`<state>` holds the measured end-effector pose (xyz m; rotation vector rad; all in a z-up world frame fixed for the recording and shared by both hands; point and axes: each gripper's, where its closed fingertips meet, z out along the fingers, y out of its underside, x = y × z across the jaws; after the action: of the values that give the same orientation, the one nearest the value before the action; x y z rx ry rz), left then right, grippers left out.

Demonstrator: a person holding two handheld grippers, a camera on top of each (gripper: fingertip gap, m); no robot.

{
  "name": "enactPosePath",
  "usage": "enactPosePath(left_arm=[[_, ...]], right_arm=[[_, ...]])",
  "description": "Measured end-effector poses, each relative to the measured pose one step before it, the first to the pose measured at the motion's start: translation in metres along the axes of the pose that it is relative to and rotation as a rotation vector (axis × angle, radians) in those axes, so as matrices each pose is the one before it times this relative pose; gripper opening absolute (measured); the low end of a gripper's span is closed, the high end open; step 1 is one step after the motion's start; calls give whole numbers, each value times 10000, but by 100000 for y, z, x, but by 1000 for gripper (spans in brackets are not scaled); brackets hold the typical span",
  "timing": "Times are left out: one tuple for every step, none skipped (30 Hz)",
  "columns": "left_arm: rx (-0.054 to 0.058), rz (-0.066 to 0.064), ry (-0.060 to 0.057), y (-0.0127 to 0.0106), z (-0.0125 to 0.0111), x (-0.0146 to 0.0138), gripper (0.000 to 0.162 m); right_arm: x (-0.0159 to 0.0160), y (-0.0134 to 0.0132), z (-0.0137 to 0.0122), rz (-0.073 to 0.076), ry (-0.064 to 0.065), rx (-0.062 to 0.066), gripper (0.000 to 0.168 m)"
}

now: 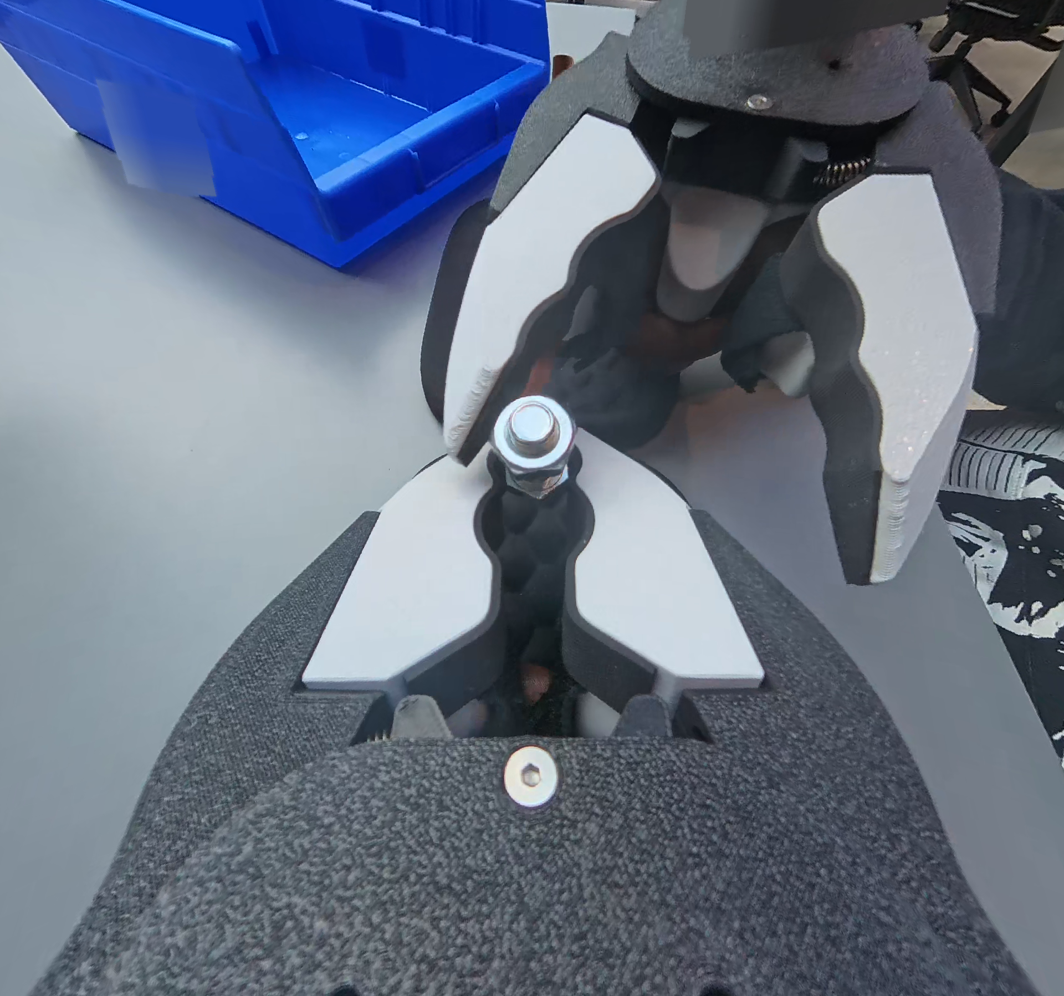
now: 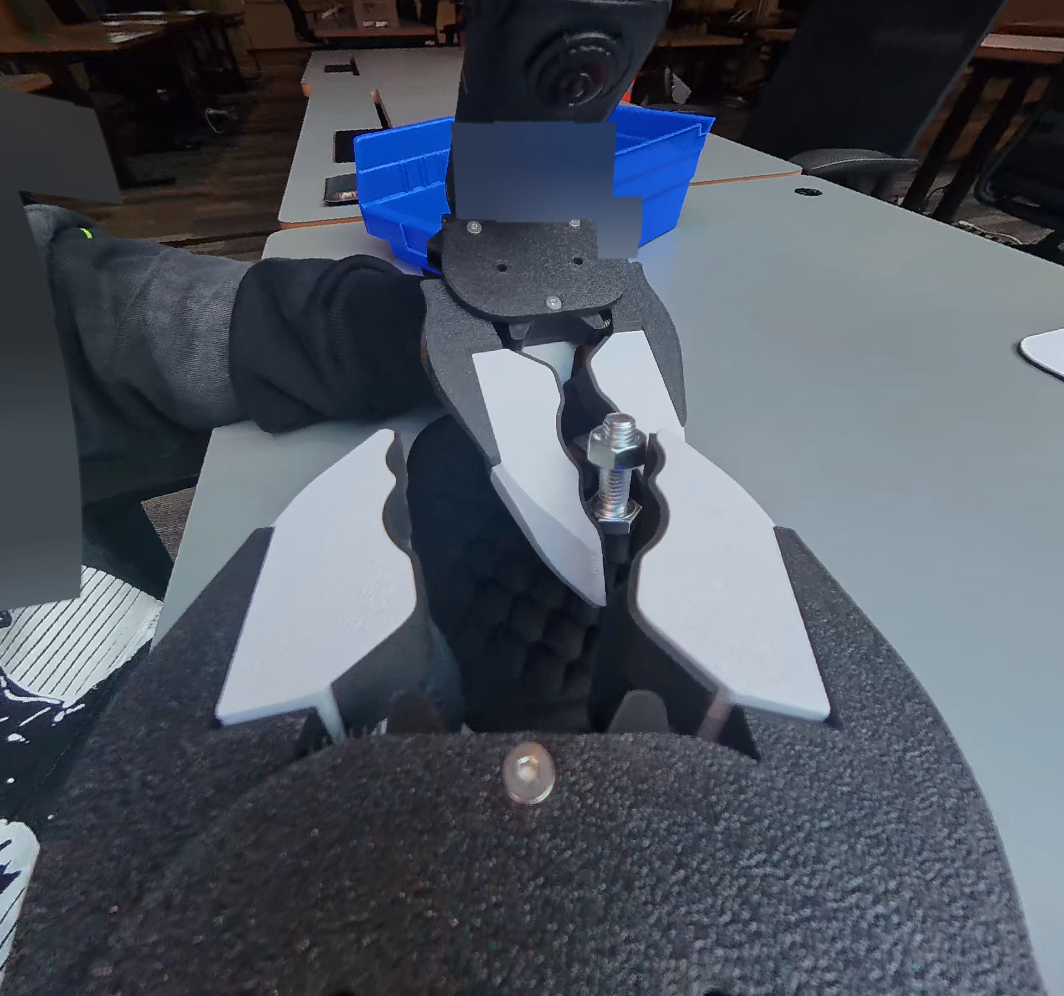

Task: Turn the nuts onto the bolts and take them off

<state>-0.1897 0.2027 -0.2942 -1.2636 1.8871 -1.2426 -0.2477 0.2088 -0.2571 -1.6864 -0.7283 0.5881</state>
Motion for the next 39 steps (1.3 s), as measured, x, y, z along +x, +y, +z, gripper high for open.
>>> enactPosePath(left_arm=[[77, -52, -15, -87, -78, -67, 17], [77, -45, 22, -89, -75, -14, 17], [45, -30, 16, -48, -45, 0, 17], [7, -22, -29, -14, -15, -58, 17], [-23, -20, 3, 28, 9, -3, 17], [-28, 15, -4, 39, 28, 8, 17], [-5, 14, -23, 3, 8, -13, 17], [7, 7, 7, -14, -7, 9, 17], [14, 1, 0, -14, -23, 3, 17], [10, 0, 4, -9, -1, 9, 17], [-1, 5, 16, 2, -1, 18, 17], [-14, 17, 2, 10, 14, 22, 17], [-15, 32, -4, 12, 13, 26, 17], [-13, 39, -9, 21, 14, 27, 17], [-18, 45, -3, 14, 18, 37, 17], [-22, 54, 15, 29, 19, 75, 17], [-20, 45, -4, 22, 25, 22, 17], [-12, 11, -12, 20, 8, 3, 17], [3, -11, -4, -5, 3, -20, 17], [20, -18, -1, -22, -22, -17, 17], [31, -18, -4, -31, -26, -26, 17], [22, -25, -6, -28, -16, -31, 17], [13, -22, -8, -20, -11, -31, 17], [9, -13, 8, -7, -5, -8, 17], [3, -14, 0, 7, -1, -9, 17], [2, -7, -4, -4, 2, -23, 17], [5, 0, 3, -7, 4, 4, 17], [6, -17, -6, -4, -8, -24, 17], [11, -23, -11, -10, -8, -35, 17], [21, -16, -11, -24, -21, -31, 17], [30, -10, 5, -32, -20, -1, 17], [20, -9, -1, -20, -26, -10, 17], [9, -18, -4, -7, -9, -29, 17], [-3, -14, 11, -1, 6, -2, 17], [-15, -7, 3, 17, 18, -4, 17], [-15, 11, -2, 21, 14, 13, 17], [0, 26, -19, 3, 3, 11, 17], [2, 36, 7, 3, -4, 42, 17], [-3, 32, -4, -3, -3, 26, 17]], right_arm=[[-41, 23, -174, 2, 66, -2, 78], [-50, 79, -220, -3, 84, -25, 78], [-93, 151, -243, -8, 52, -55, 78], [-214, 247, -265, -10, -32, -99, 75], [-140, 219, -240, 16, 30, -41, 75], [-186, 251, -263, 19, -21, -64, 71], [-382, 228, -267, 5, -164, -68, 66], [-324, 106, -263, -12, -118, -3, 65], [11, -32, -270, -49, 80, 67, 64], [303, -203, -250, -48, 228, 164, 64], [430, -361, -165, -2, 239, 253, 65], [438, -426, -41, 58, 175, 282, 68], [393, -388, 77, 118, 91, 226, 72], [292, -309, 238, 170, -6, 158, 78], [160, -222, 344, 189, -108, 92, 84], [55, -134, 405, 193, -180, 48, 89], [29, -31, 443, 200, -186, -5, 93], [-90, 31, 407, 178, -232, -30, 96], [-144, 8, 334, 163, -221, 32, 98], [-98, -38, 254, 182, -149, 72, 99], [-115, -39, 172, 158, -135, 68, 99], [-105, -25, 88, 92, -111, 56, 99], [-11, -2, -1, 31, -28, 36, 98], [-27, -46, -33, 13, -31, 37, 97], [-66, -31, -33, 9, -54, 34, 95], [2, 25, -14, 22, -11, 1, 93], [-32, 25, 1, 12, -14, -11, 93], [-83, -5, -22, -16, -37, 4, 92], [-118, 2, -19, -33, -52, 3, 88], [-148, 48, -28, -37, -64, -24, 84], [-66, 68, -30, -27, 10, -39, 84], [-59, 71, -48, -30, 27, -46, 83], [-50, 105, -73, -29, 39, -55, 83], [-31, 151, -90, 1, 51, -70, 83], [-61, 163, -93, 23, 28, -73, 83], [-64, 198, -106, -1, 32, -79, 82], [-98, 155, -96, -62, 4, -73, 80], [-79, 43, -58, -93, 17, -16, 80], [-36, 28, -51, -75, 33, -10, 79]])
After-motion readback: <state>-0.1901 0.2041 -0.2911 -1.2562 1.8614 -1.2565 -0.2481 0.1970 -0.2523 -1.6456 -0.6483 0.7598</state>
